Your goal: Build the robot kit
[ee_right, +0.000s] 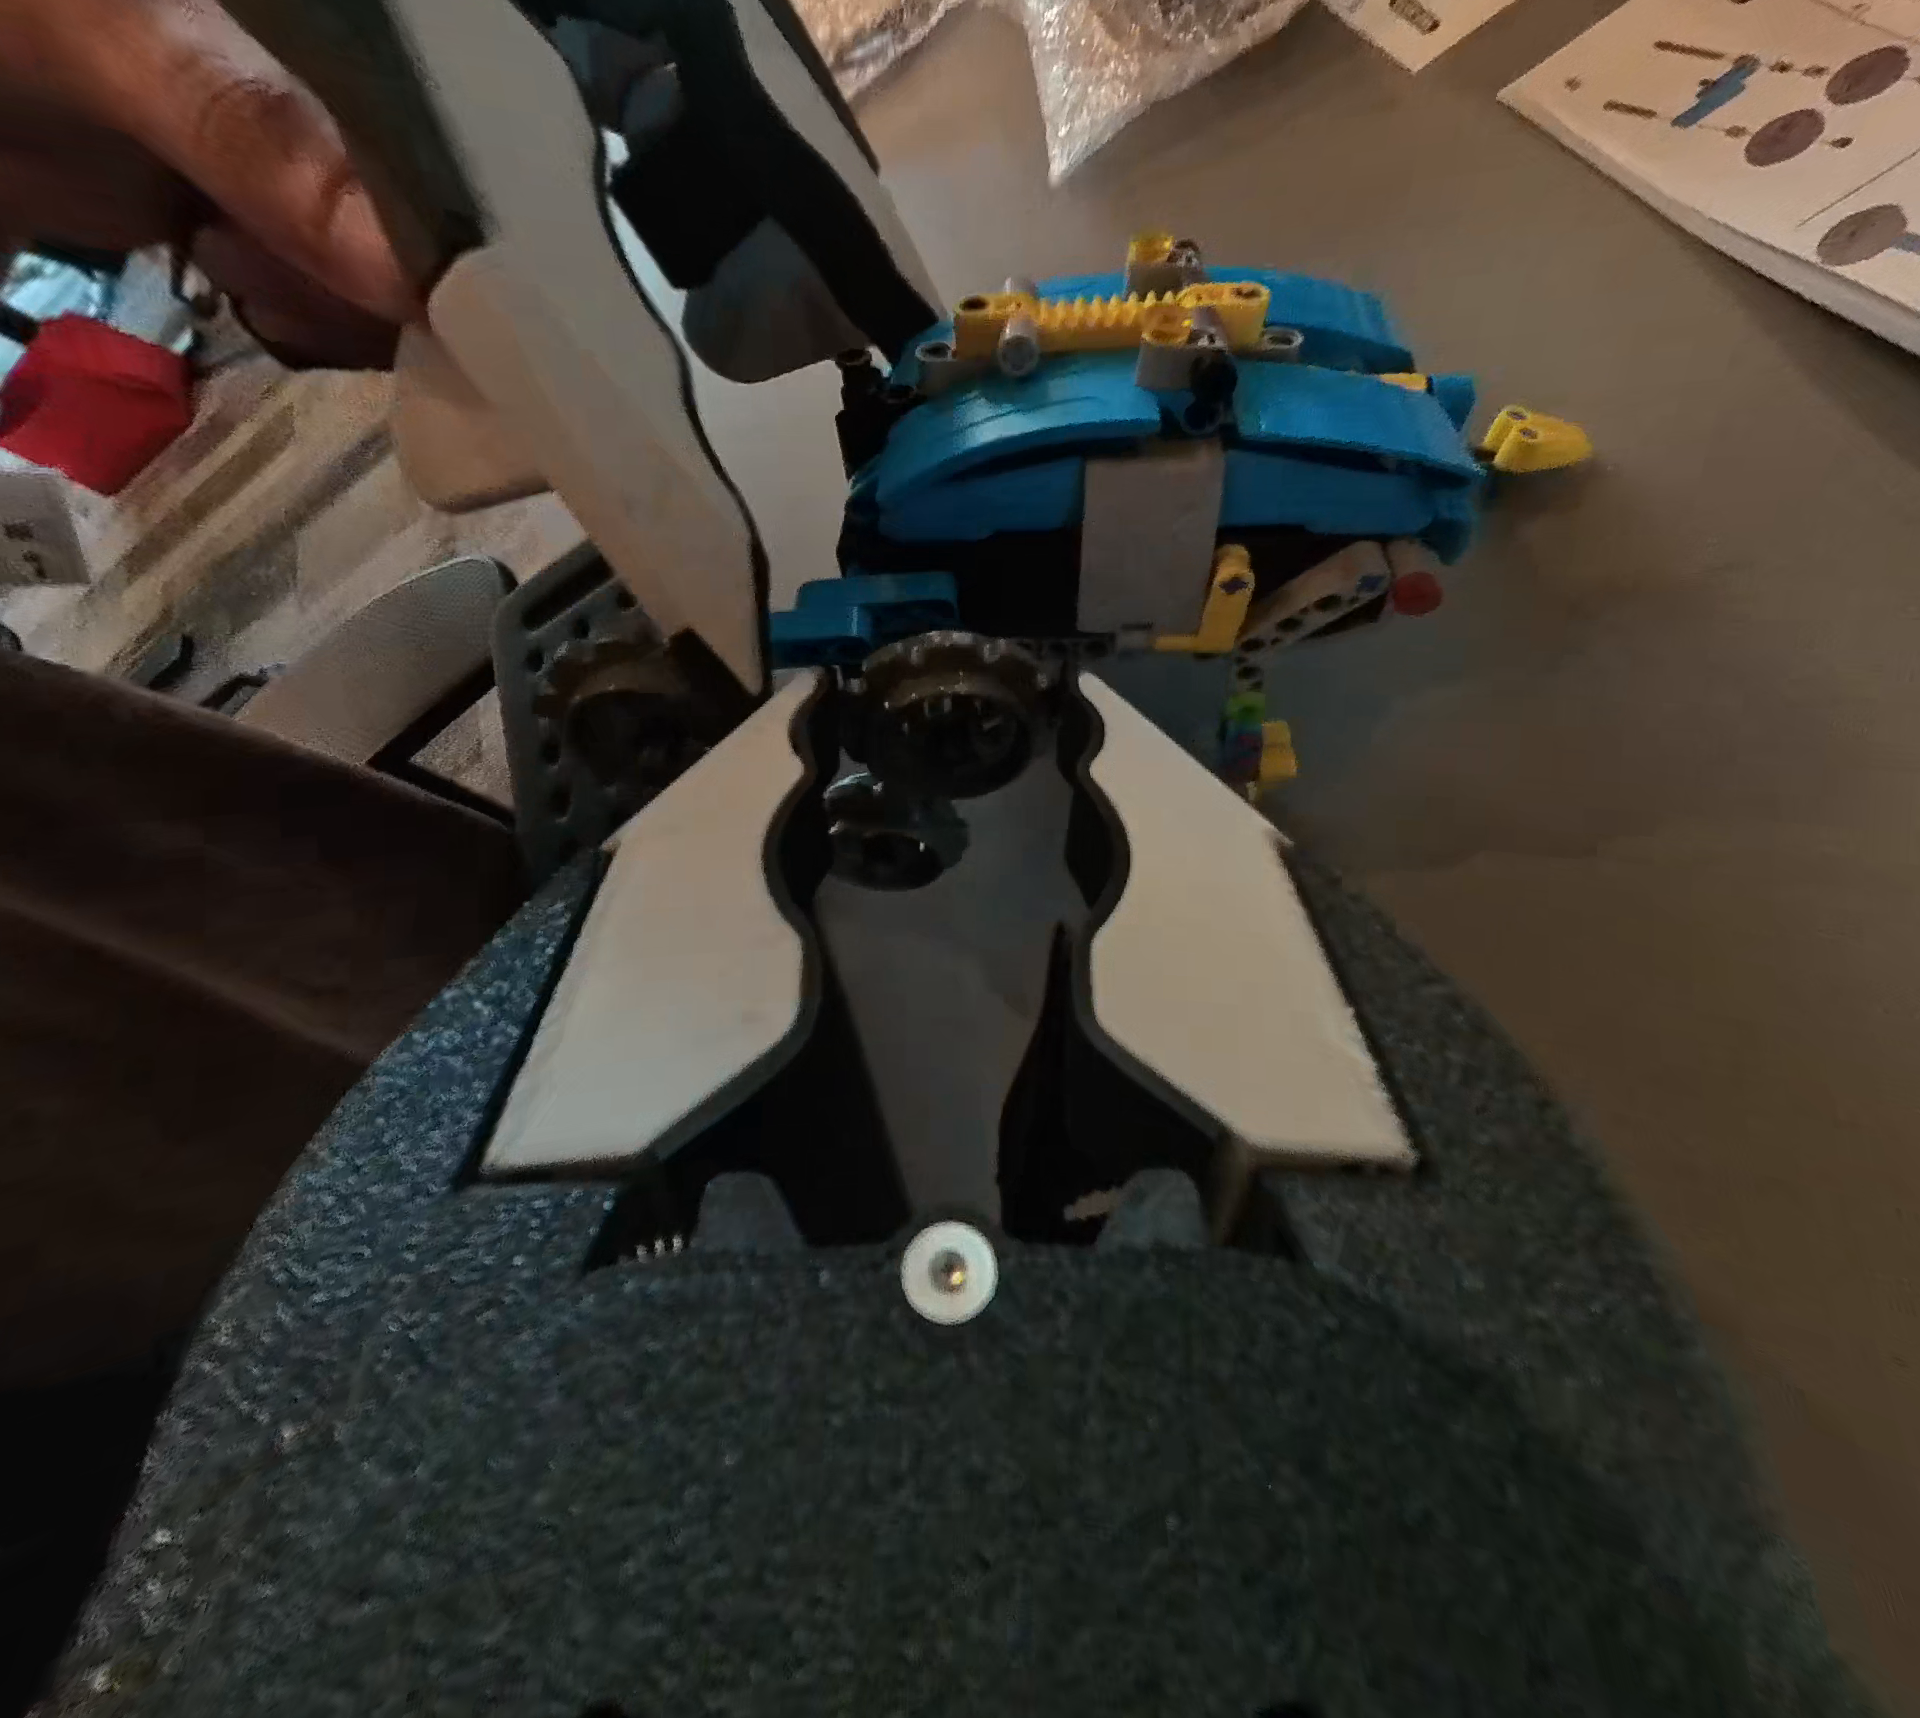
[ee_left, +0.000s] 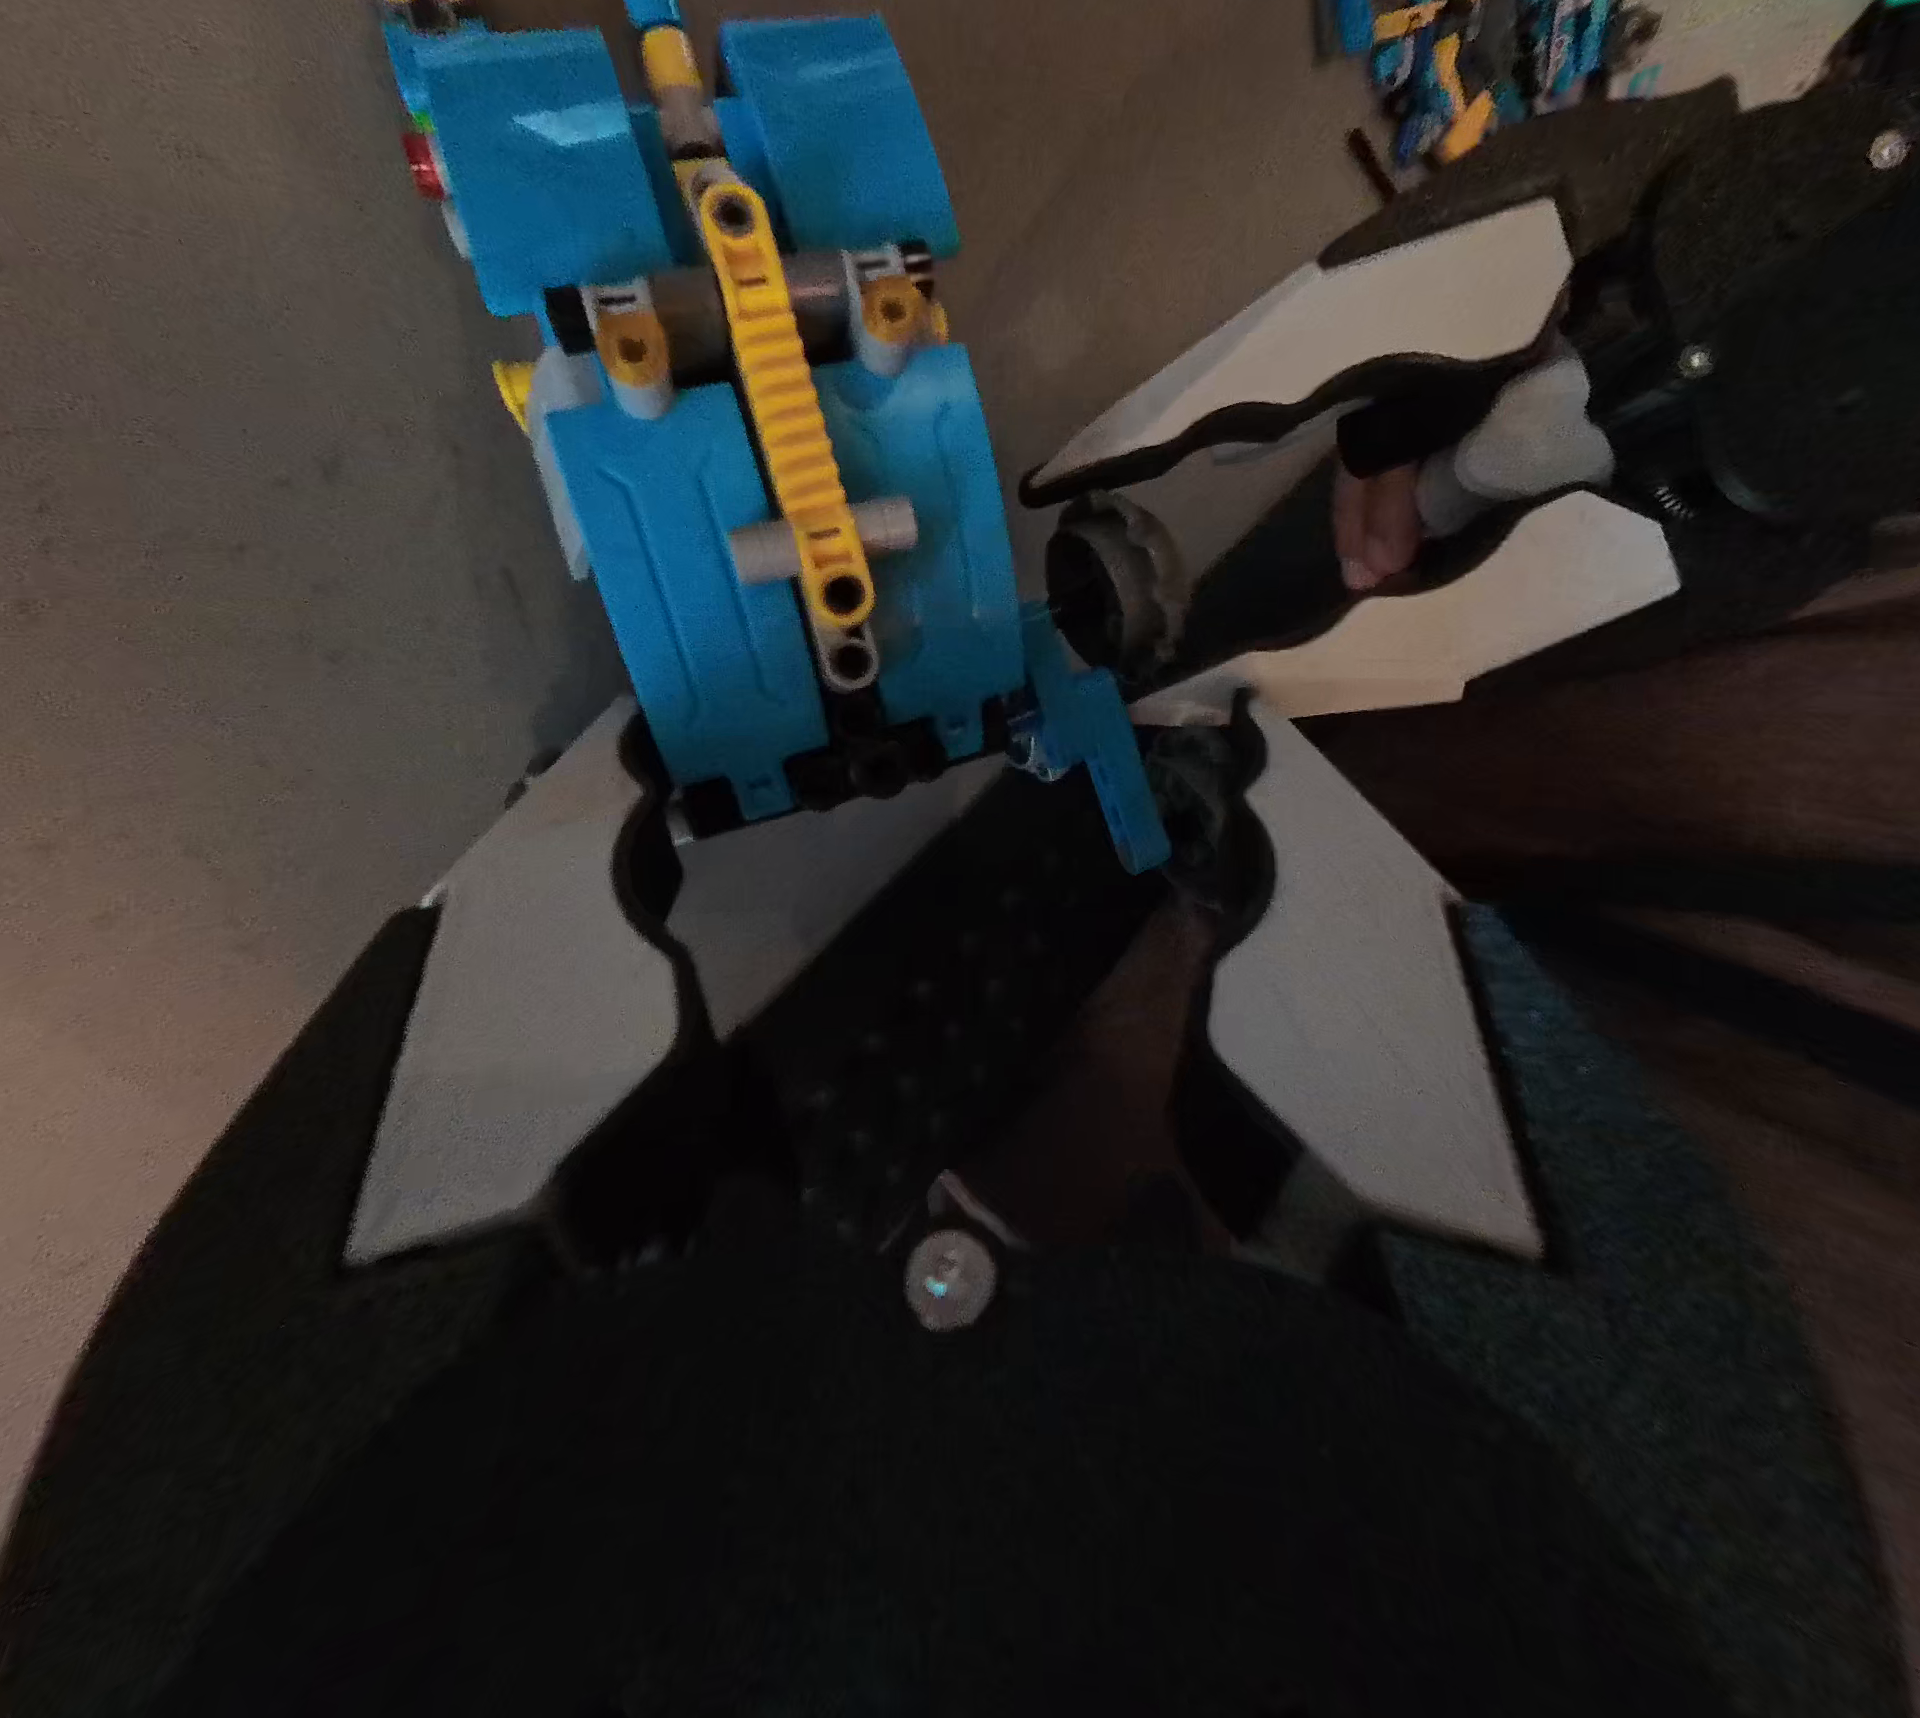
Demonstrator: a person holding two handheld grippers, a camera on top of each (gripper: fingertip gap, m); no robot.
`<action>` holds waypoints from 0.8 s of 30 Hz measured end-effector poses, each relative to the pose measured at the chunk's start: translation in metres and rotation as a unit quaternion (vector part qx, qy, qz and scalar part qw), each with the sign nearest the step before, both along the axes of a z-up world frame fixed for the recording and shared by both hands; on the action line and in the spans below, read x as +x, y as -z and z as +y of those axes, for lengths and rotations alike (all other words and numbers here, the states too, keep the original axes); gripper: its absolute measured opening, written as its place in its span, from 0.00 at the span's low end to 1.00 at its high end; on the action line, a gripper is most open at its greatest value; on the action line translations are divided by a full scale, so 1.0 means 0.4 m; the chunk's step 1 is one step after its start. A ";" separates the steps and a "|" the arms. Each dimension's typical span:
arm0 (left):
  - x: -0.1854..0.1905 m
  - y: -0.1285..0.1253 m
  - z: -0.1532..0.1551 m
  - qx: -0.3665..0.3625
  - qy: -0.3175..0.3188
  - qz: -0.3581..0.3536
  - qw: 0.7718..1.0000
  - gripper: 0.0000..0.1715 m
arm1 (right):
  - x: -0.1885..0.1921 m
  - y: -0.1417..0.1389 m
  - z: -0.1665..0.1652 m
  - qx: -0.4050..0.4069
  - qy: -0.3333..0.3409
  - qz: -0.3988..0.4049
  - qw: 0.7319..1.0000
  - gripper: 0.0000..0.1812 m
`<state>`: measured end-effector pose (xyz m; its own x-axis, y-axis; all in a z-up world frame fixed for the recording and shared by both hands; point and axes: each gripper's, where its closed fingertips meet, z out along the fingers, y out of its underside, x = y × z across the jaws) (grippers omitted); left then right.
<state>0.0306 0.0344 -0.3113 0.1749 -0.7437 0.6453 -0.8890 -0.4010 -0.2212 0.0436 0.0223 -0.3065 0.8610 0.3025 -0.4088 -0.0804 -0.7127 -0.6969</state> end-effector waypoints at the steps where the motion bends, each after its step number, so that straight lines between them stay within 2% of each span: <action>1: -0.002 0.003 0.003 0.001 0.004 0.008 1.000 0.59 | 0.000 0.000 0.000 0.013 0.007 0.000 1.000 0.23; 7: -0.012 0.015 -0.003 0.001 0.042 0.042 0.998 0.58 | -0.002 0.002 -0.005 0.068 0.043 0.011 0.997 0.23; 12: -0.019 0.017 -0.013 0.010 0.083 0.075 0.994 0.57 | -0.004 -0.003 -0.013 0.124 0.042 -0.038 0.991 0.23; 15: -0.023 0.022 -0.004 0.014 0.089 0.091 0.992 0.52 | -0.007 -0.005 -0.016 0.143 0.039 -0.035 0.988 0.23; 24: -0.022 0.026 -0.004 0.026 0.104 0.082 0.991 0.51 | -0.009 -0.001 -0.016 0.138 0.040 -0.026 0.989 0.23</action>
